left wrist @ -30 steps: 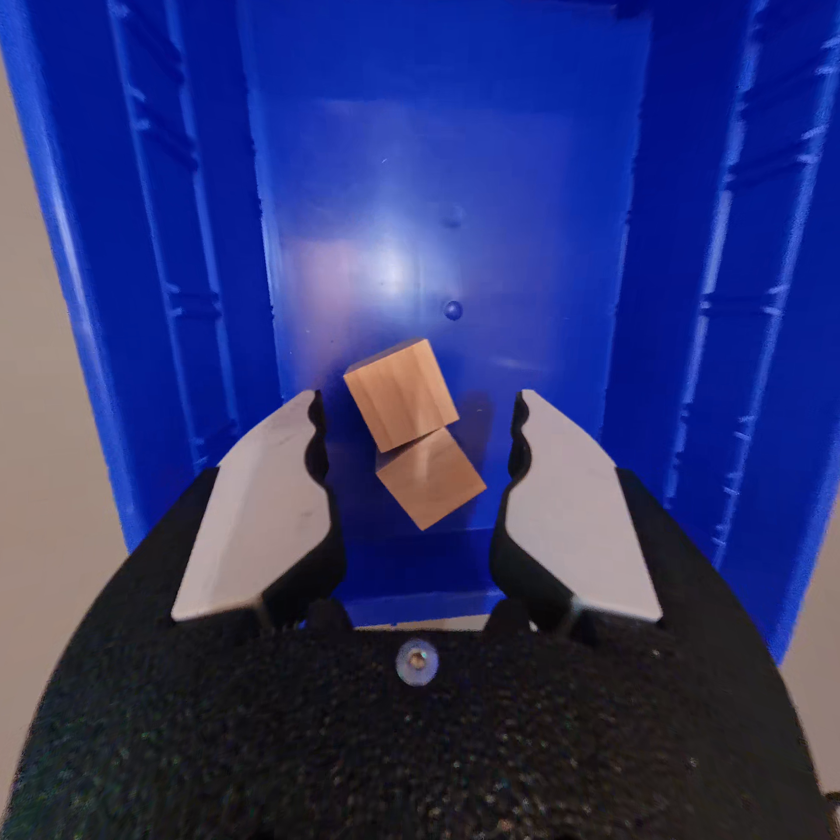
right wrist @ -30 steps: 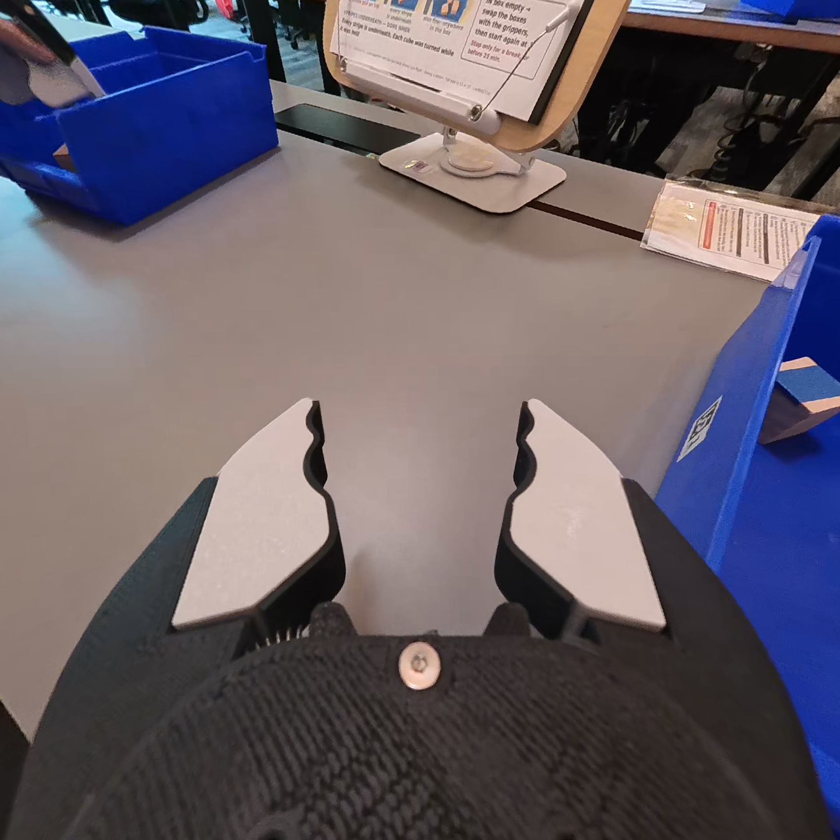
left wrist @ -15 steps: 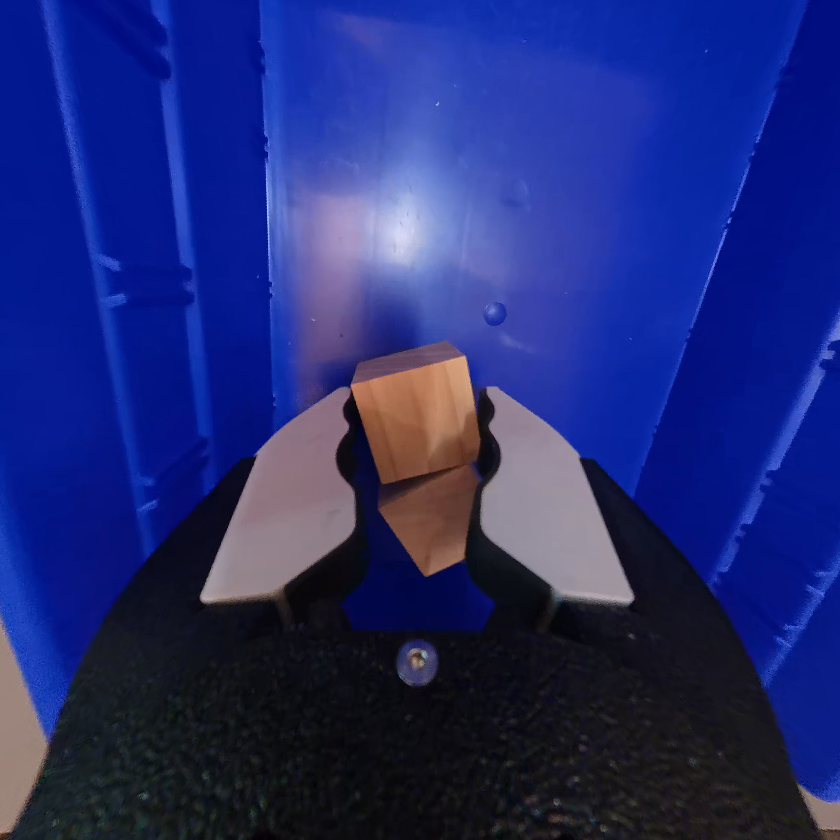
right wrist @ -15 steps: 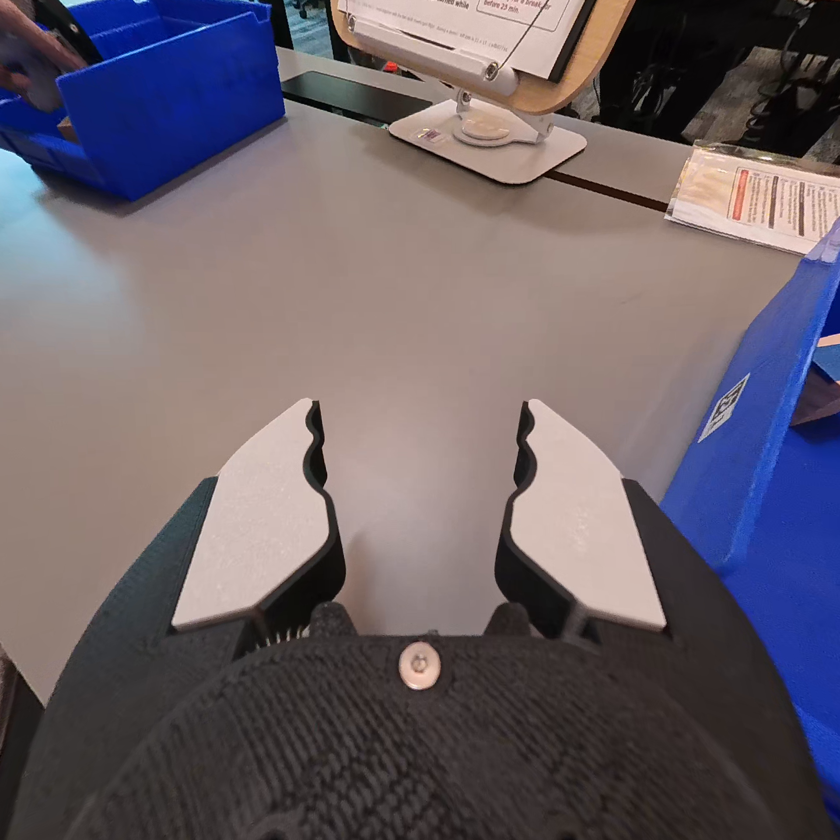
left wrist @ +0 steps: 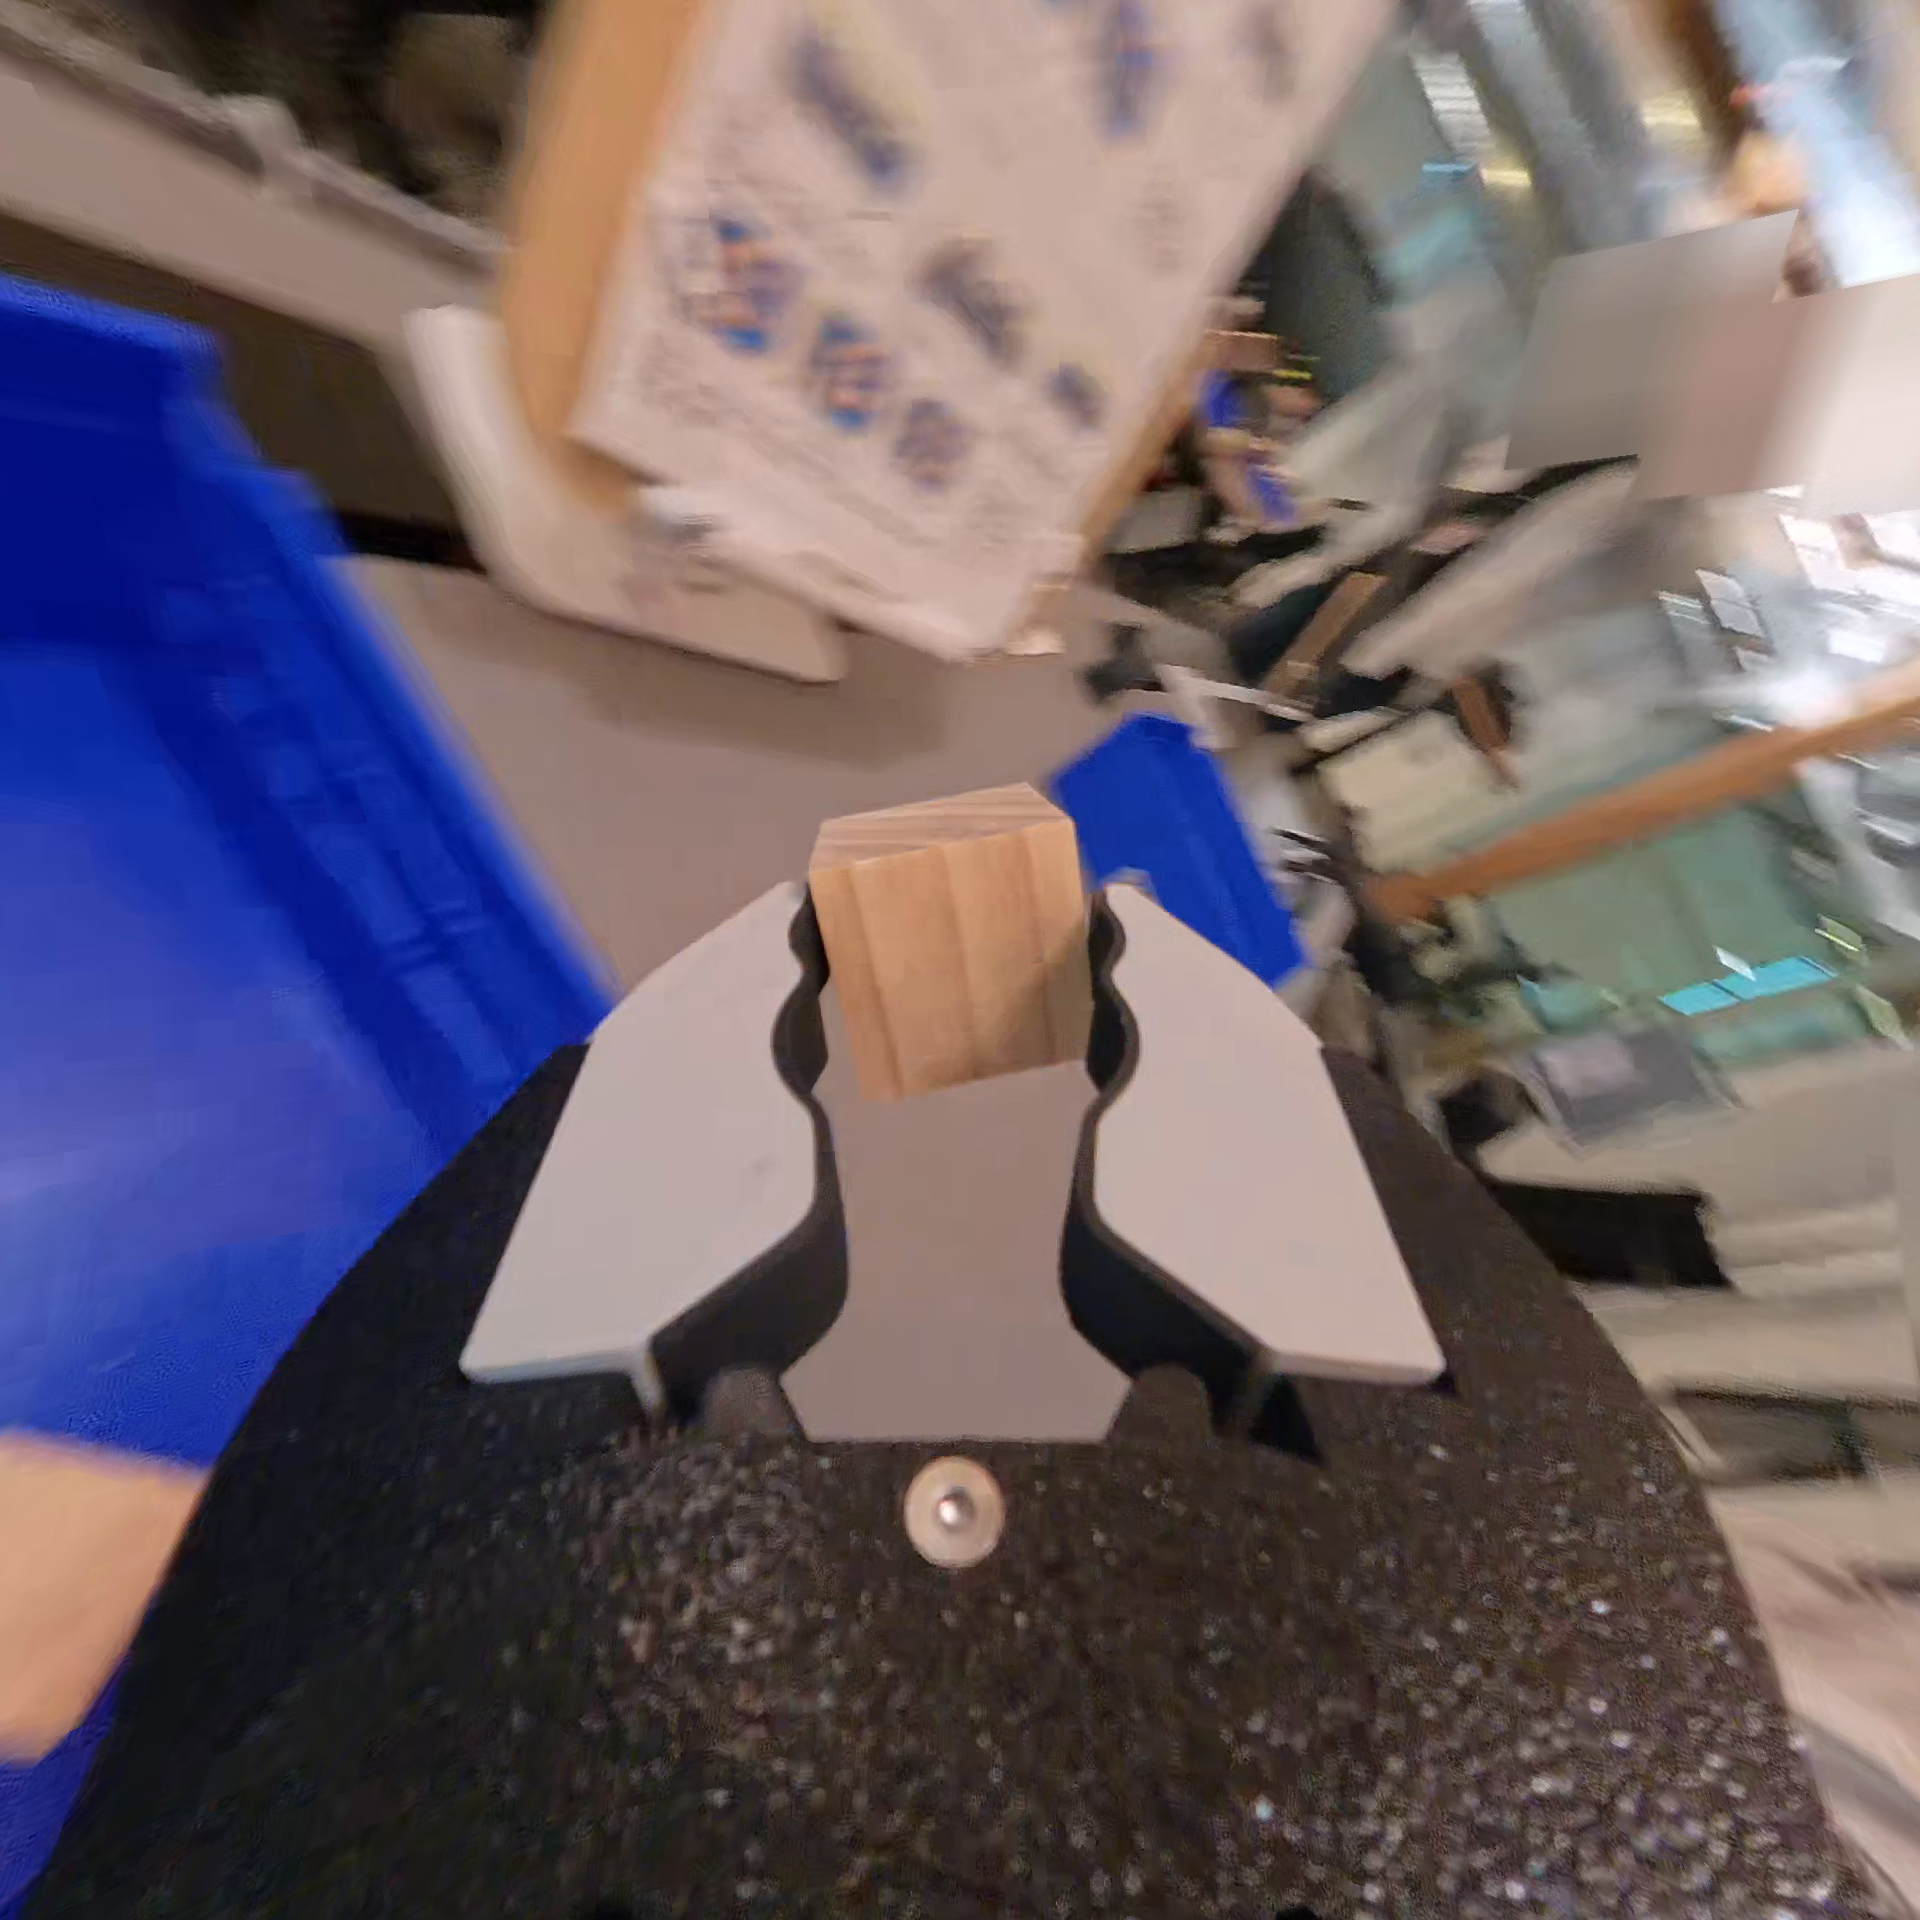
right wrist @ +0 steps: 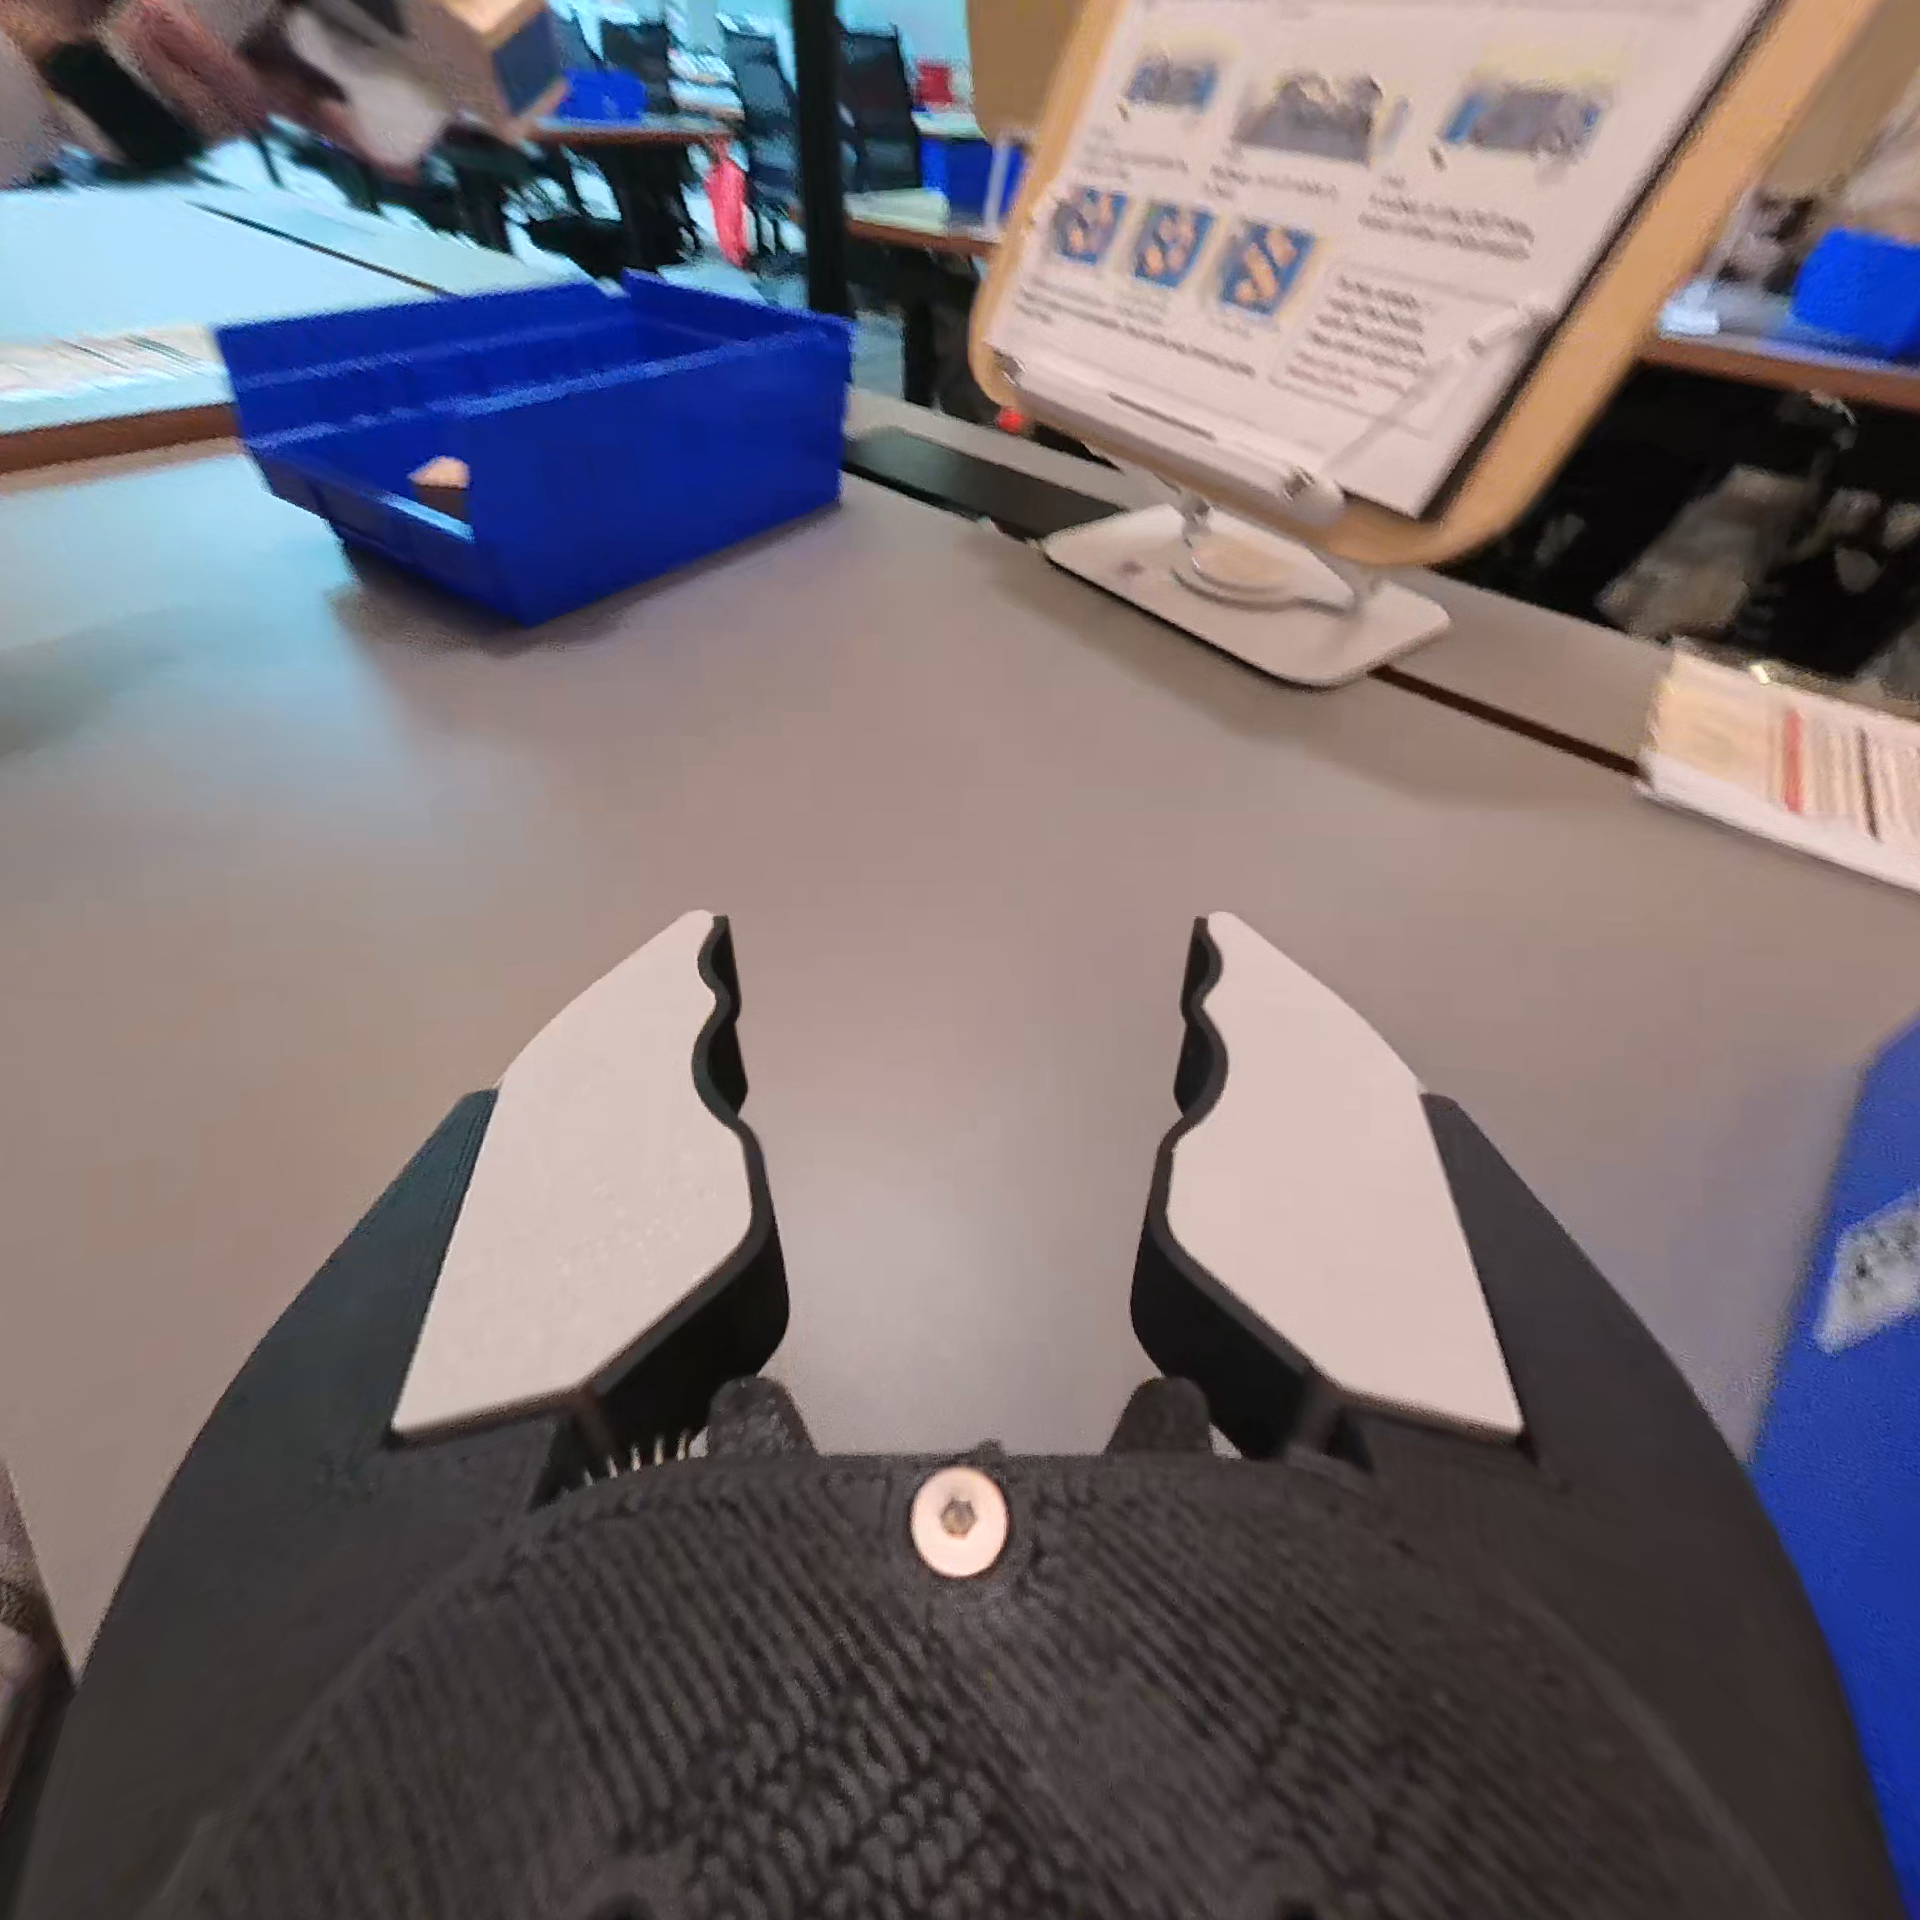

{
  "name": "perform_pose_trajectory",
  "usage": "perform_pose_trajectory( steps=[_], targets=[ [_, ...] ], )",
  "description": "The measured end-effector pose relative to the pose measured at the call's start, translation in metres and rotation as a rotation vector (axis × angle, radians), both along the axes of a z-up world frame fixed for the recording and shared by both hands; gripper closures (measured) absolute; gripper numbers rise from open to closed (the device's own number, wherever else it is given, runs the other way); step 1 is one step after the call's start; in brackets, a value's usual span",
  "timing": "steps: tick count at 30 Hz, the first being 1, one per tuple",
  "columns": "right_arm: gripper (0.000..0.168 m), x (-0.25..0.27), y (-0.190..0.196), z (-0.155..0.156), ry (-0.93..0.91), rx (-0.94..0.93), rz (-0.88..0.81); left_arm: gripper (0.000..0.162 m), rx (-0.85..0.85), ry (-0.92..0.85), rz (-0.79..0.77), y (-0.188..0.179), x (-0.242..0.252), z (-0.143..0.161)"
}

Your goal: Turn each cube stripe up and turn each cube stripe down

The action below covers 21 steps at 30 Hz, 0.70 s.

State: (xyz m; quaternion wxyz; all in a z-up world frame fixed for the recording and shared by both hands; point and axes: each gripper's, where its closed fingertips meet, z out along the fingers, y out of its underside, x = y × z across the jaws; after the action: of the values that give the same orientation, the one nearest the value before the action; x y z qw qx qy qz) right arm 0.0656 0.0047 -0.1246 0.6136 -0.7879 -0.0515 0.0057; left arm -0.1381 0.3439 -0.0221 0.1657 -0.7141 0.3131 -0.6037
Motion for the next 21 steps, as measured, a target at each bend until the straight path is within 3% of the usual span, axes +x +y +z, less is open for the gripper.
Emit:
perform_pose_trajectory(
  steps=[4,10,16,21],
  targets=[
    [0.082,-0.040,0.017,0.022,-0.086,0.118,0.125,0.115,-0.022,-0.204,-0.274,-0.075,0.023,0.033],
    [0.083,-0.076,0.041,0.060,-0.289,0.257,0.205,0.115,-0.117,-0.397,-0.625,-0.177,0.061,0.039],
    [0.086,-0.083,0.052,0.105,-0.477,0.399,0.178,0.115,-0.203,-0.442,-0.789,-0.246,0.100,0.025],
    [0.092,-0.086,0.055,0.111,-0.543,0.427,0.199,0.115,-0.261,-0.434,-0.866,-0.281,0.116,0.014]
  ],
)
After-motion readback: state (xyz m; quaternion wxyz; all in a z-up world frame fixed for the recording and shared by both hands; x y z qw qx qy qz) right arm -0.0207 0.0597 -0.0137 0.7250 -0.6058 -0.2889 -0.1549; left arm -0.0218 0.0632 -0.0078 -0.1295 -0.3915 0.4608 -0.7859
